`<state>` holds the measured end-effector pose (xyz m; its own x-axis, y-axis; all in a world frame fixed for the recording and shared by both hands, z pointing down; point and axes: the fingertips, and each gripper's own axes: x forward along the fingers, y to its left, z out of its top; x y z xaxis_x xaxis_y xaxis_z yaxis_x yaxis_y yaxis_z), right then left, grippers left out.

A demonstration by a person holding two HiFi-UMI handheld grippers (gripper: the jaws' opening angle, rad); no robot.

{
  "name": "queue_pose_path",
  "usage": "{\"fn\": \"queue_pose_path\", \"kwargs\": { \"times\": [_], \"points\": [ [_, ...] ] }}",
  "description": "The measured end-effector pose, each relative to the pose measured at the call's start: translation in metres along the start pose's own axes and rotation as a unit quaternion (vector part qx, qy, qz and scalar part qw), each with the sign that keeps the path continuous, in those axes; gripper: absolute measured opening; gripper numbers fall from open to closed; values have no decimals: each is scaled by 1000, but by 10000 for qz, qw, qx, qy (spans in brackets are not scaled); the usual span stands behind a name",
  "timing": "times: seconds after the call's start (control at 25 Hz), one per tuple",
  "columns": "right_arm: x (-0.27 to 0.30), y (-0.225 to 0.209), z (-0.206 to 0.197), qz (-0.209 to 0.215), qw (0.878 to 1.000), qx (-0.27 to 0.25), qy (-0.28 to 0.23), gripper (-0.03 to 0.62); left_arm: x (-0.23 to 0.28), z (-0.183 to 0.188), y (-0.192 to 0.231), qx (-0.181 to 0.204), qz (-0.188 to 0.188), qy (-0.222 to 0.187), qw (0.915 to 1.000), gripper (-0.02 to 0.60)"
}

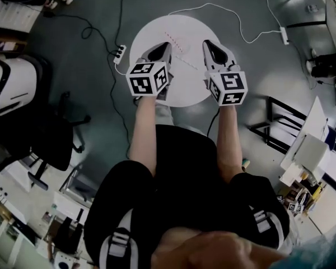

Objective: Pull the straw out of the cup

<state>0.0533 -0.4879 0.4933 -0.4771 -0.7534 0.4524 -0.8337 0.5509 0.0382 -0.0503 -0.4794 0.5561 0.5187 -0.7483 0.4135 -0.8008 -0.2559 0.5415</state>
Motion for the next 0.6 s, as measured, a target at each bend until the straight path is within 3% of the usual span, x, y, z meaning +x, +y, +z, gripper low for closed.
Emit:
{"fn": "queue_pose_path", "kwargs": {
  "times": [0.28,0.6],
  "points": [
    [12,-29,-23,-281,9986,70,432,18,46,-24,32,-184,164,508,9984,11],
    [34,-44,-30,-338,9974,190,613,18,86,-41,59,-517,303,777,9952,12]
  ]
}}
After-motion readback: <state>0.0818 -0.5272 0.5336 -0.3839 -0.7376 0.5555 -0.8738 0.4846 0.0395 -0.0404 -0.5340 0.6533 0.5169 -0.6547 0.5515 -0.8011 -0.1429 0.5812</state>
